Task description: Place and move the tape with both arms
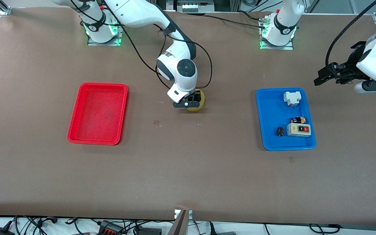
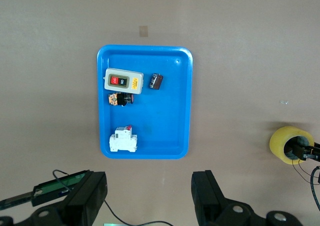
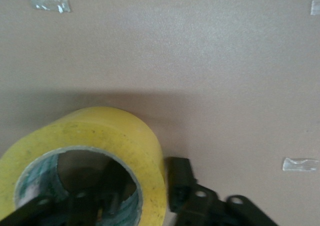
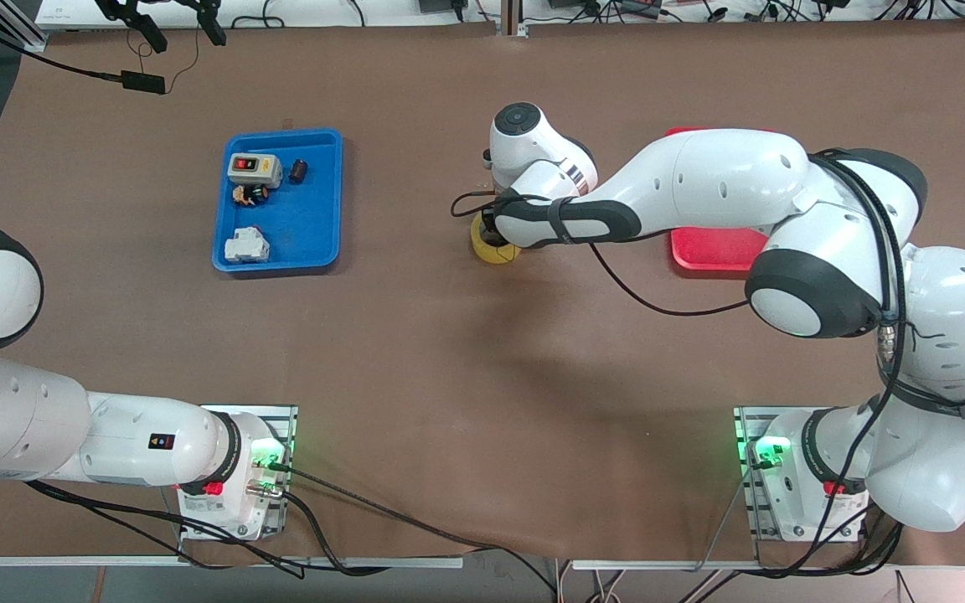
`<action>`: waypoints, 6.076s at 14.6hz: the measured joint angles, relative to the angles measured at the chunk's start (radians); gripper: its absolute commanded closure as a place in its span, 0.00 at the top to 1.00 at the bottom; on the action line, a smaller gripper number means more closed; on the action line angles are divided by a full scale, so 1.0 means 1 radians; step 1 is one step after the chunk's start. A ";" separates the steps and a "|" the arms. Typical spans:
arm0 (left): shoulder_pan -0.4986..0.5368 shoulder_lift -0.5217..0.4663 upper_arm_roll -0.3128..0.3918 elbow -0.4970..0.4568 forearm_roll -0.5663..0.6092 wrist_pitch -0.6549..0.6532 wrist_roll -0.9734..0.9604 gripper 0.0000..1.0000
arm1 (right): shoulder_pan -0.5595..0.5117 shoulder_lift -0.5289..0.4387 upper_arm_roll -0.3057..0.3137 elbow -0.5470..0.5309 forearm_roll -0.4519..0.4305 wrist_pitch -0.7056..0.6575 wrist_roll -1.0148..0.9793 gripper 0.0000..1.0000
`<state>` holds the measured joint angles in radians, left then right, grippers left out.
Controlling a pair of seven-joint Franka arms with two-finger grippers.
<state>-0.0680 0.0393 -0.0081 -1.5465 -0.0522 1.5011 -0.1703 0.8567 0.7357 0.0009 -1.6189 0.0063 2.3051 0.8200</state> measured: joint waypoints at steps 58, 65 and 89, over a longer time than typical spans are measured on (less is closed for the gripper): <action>-0.001 -0.002 -0.016 -0.004 -0.001 0.003 0.004 1.00 | -0.753 -0.655 -0.043 -0.390 -0.008 -0.215 -0.746 0.98; -0.001 -0.002 -0.015 -0.004 -0.001 0.004 0.004 1.00 | -0.761 -0.703 -0.056 -0.033 -0.007 -0.676 -0.716 0.98; -0.050 -0.022 0.056 -0.002 0.005 0.011 0.008 1.00 | -0.872 -0.804 0.022 0.113 -0.007 -0.959 -0.676 0.99</action>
<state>-0.1184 0.0169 0.0480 -1.5483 -0.0476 1.5119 -0.1626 -0.0151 -0.0681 0.0228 -1.5058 -0.0006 1.3462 0.1438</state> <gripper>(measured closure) 0.000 0.004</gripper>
